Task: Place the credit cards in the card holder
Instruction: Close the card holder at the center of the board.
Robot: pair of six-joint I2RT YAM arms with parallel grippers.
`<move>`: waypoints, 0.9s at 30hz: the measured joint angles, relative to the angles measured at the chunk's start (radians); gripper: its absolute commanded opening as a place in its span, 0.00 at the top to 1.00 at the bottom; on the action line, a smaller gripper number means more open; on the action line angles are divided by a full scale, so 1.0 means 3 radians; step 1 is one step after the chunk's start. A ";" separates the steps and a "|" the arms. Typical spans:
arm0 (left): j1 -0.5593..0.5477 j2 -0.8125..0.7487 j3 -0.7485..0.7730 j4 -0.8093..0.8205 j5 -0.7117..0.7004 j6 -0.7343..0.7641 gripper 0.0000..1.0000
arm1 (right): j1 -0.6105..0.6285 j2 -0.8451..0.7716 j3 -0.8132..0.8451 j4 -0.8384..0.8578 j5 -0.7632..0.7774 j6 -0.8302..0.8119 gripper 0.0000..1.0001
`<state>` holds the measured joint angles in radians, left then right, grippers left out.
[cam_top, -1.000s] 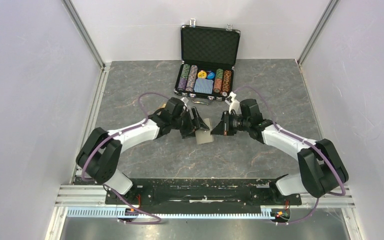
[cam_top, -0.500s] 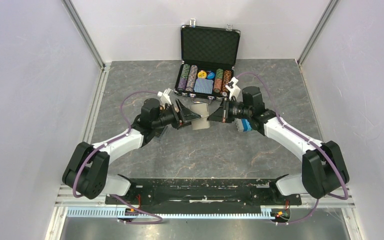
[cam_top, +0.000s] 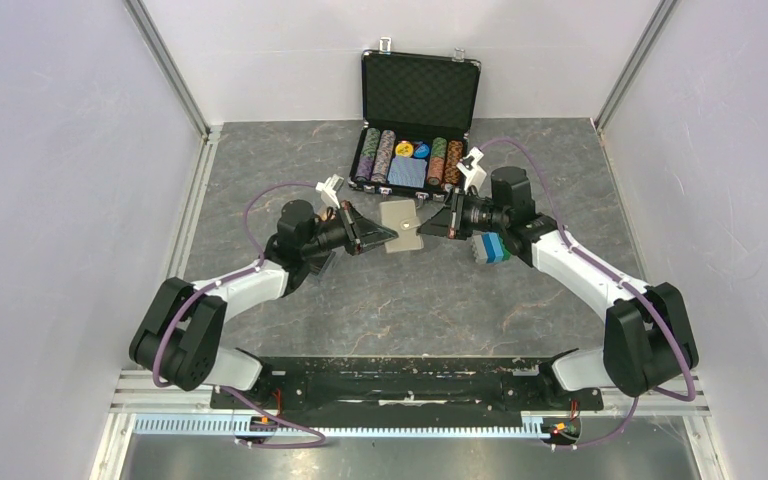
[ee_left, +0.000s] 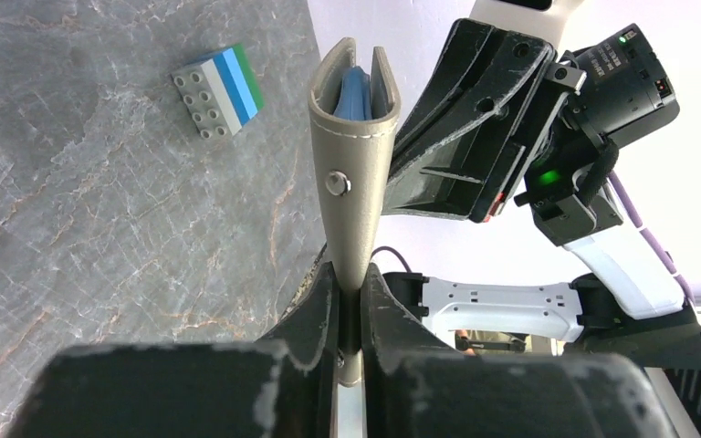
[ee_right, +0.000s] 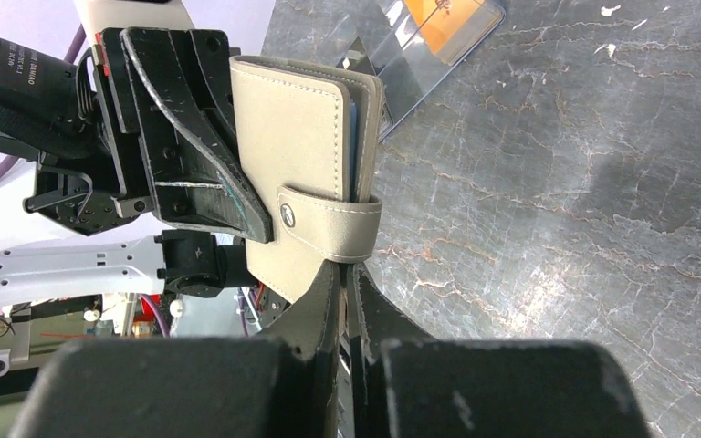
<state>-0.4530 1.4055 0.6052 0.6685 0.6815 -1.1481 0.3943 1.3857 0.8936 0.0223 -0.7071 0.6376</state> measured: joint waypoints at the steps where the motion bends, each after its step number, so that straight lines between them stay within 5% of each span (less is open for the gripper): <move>1: 0.0004 0.0000 0.0000 0.0000 0.0011 -0.0010 0.98 | 0.0000 0.0000 0.0001 0.0000 -0.0001 0.0005 0.99; 3: 0.0006 0.0000 0.0000 -0.0019 0.0011 -0.0014 0.98 | 0.0000 0.0001 0.0001 -0.0003 -0.0001 0.0014 0.92; 6: 0.0006 -0.0006 0.0024 -0.0175 0.0000 -0.0004 0.98 | 0.0004 0.0005 0.0001 -0.0047 0.0003 0.0020 0.66; 11: -0.0046 -0.0128 0.0247 -0.1069 -0.0182 0.0318 0.98 | 0.0011 0.0010 0.0051 -0.0333 0.0092 -0.0086 0.41; 17: -0.0140 -0.0233 0.0697 -0.2314 -0.0600 0.0801 0.98 | 0.0071 0.0094 0.0398 -0.0796 0.0378 -0.0389 0.33; 27: -0.0346 -0.0247 0.0904 -0.3352 -0.0961 0.1080 0.98 | 0.0490 0.0529 0.0806 -0.1143 0.0656 -0.0613 0.28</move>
<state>-0.5568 1.3315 0.8764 -0.3370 0.3931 -0.8242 0.5411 1.5444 1.1355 -0.3206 -0.5102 0.4538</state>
